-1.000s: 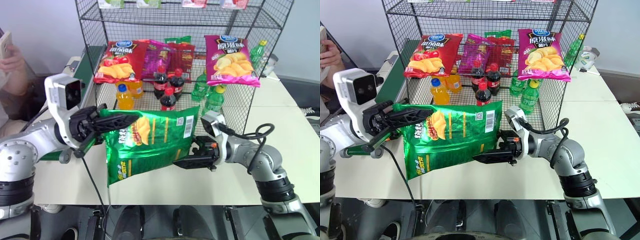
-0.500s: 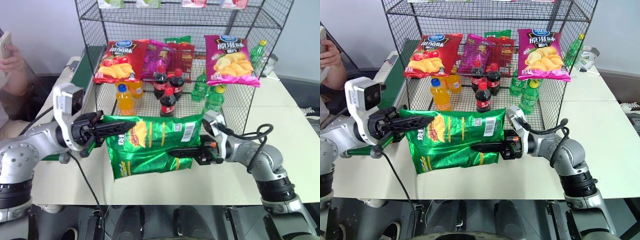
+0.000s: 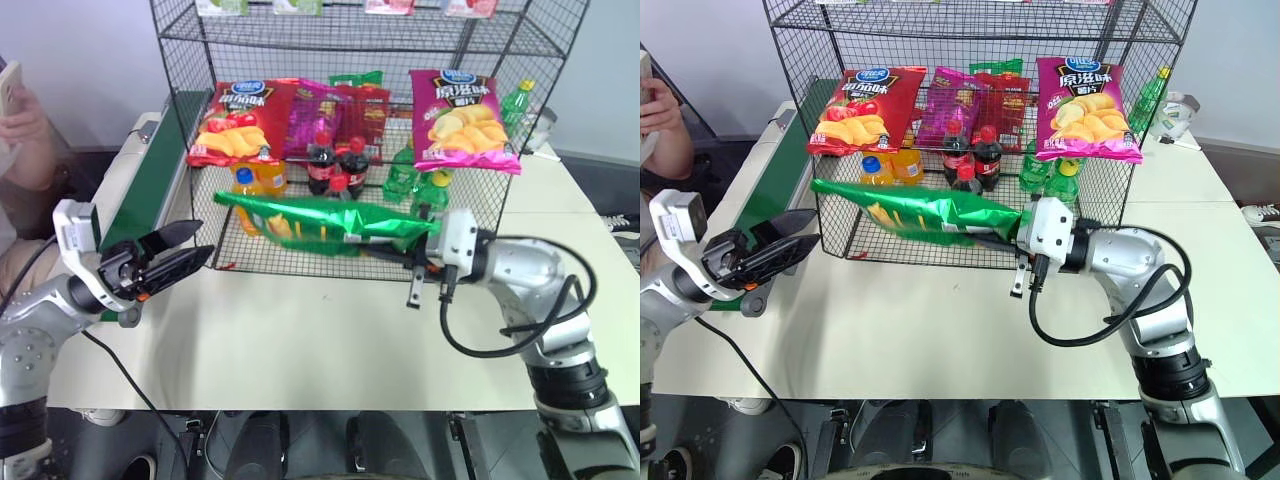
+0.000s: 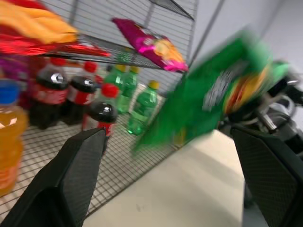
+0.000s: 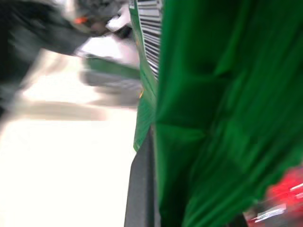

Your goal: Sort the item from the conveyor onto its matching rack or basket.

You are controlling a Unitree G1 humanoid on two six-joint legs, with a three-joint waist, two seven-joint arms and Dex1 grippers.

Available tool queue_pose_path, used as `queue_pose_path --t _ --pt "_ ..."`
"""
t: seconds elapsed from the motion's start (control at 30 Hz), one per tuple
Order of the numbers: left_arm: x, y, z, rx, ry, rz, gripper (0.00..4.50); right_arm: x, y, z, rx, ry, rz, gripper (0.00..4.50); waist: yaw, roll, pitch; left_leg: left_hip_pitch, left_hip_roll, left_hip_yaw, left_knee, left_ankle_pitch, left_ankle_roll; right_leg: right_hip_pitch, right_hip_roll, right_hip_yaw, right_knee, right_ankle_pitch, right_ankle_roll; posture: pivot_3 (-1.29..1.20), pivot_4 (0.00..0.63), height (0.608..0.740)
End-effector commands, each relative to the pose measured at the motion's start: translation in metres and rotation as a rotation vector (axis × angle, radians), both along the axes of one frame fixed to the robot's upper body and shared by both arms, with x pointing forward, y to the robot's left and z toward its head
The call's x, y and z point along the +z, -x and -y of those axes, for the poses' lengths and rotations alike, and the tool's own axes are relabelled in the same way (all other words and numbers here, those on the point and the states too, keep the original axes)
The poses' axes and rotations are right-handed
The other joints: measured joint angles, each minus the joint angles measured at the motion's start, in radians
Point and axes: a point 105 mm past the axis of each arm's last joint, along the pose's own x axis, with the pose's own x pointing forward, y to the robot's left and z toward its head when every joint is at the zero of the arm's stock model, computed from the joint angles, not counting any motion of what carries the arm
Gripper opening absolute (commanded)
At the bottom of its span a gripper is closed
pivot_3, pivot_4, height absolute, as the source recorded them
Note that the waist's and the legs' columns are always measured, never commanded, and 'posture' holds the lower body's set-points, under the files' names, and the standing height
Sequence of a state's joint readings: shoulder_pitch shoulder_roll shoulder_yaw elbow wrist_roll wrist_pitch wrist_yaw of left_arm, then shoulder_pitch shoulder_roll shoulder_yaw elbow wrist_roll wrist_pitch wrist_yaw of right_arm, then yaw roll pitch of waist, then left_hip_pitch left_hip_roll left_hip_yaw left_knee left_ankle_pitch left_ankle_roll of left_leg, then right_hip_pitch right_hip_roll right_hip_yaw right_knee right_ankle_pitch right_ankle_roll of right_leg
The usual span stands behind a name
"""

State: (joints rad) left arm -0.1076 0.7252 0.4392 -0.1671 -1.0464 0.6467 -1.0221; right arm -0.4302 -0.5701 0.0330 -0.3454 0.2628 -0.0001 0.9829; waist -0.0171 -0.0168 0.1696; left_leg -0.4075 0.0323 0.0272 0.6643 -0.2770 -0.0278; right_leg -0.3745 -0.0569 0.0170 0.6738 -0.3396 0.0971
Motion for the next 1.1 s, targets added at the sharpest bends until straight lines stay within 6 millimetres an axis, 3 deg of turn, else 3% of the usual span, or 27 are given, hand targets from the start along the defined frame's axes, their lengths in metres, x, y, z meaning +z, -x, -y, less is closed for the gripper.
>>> queue_pose_path --t 0.03,0.2,0.33,0.47,0.57,0.63,0.8,0.97,1.1 --pt "0.008 0.001 -0.003 0.035 -0.02 0.065 4.49 0.034 0.004 0.005 -0.079 0.004 0.33 0.0 0.003 0.0 0.0 0.0 0.0 0.0 0.0 0.0 0.0 0.0 0.0 0.0 0.0 0.0 0.0 0.0 0.15 0.739" --pt "0.01 -0.001 0.002 0.033 -0.035 0.088 4.49 0.063 -0.007 0.012 -0.219 0.003 0.616 0.0 0.0 0.0 0.0 0.0 -0.001 0.0 0.0 0.0 0.0 0.001 -0.002 -0.001 -0.001 0.0 0.0 0.0 0.15 0.739" --pt "0.01 -0.004 0.003 0.078 -0.067 0.125 4.49 0.065 -0.053 0.026 -0.515 0.192 0.736 0.0 -0.003 0.0 0.0 0.0 0.0 0.0 0.0 0.001 -0.001 0.0 -0.001 0.0 0.001 0.0 0.0 0.0 0.15 0.739" --pt "0.01 -0.005 0.009 0.107 -0.119 0.174 4.49 0.049 -0.087 0.031 -0.711 0.263 0.693 0.0 -0.003 0.0 0.0 0.0 0.0 0.001 0.0 0.001 -0.001 0.0 -0.001 0.0 0.001 0.0 0.0 0.0 0.15 0.739" --pt "0.01 -0.007 0.008 0.156 -0.142 0.208 4.49 0.059 -0.103 0.024 -0.818 0.222 0.72 0.0 -0.007 0.0 0.0 0.0 0.0 0.002 0.0 0.002 -0.002 -0.002 -0.001 0.002 0.002 0.0 0.0 0.0 0.15 0.739" --pt "0.009 -0.008 0.008 0.173 -0.149 0.216 4.49 0.052 -0.115 0.029 -0.875 0.234 0.657 0.0 -0.006 0.0 0.0 -0.002 0.0 0.003 0.0 0.004 -0.007 -0.005 0.0 0.003 0.005 0.0 0.0 0.0 0.15 0.739" --pt "0.01 -0.008 0.005 0.233 -0.18 0.253 4.49 0.05 -0.126 0.018 -0.912 0.222 0.622 0.0 -0.004 0.0 0.0 -0.002 0.0 0.003 0.0 0.003 -0.005 -0.005 -0.001 0.003 0.005 0.0 0.0 0.0 0.15 0.739" --pt "0.006 -0.009 0.007 0.237 -0.178 0.25 4.49 0.031 -0.134 0.0 -0.926 0.226 0.538 0.0 -0.01 0.0 0.0 -0.002 0.0 0.003 0.0 0.002 -0.004 -0.007 0.0 0.004 0.007 0.0 0.0 0.0 0.15 0.739" --pt "0.004 -0.008 0.008 0.237 -0.173 0.25 4.49 0.042 -0.143 0.004 -0.981 0.194 0.537 0.0 -0.021 0.0 0.0 -0.002 0.0 0.003 0.0 0.002 -0.004 -0.007 -0.001 0.004 0.008 0.0 0.0 0.0 0.15 0.739"
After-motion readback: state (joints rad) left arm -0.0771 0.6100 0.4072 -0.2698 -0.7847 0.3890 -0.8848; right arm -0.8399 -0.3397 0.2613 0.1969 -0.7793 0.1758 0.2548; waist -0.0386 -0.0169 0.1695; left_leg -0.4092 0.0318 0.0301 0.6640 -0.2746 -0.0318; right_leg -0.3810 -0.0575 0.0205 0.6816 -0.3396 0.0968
